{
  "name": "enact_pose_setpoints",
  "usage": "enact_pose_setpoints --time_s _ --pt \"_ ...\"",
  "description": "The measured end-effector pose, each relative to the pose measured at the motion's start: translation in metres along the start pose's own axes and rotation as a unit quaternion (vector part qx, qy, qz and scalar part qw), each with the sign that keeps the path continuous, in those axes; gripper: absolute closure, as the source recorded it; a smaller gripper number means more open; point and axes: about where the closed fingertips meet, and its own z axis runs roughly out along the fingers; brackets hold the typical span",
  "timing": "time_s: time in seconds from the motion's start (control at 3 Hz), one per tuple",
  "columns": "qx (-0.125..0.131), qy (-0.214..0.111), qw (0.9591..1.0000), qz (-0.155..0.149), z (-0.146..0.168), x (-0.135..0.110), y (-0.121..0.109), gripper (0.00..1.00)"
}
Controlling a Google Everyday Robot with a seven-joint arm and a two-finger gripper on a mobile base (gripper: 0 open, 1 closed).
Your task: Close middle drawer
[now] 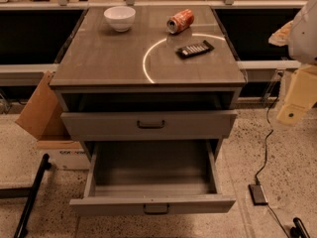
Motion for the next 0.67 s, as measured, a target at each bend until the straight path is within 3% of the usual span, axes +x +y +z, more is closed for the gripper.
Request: enact_pose_setpoints --time_s 0.33,0.67 --pt "0.001 -0.002 1.0 0.0 0.0 -0.001 0.001 0.0" --pt "-0.05 -0.028 0.9983 -0.003 0.048 -0.003 0.039 0.0"
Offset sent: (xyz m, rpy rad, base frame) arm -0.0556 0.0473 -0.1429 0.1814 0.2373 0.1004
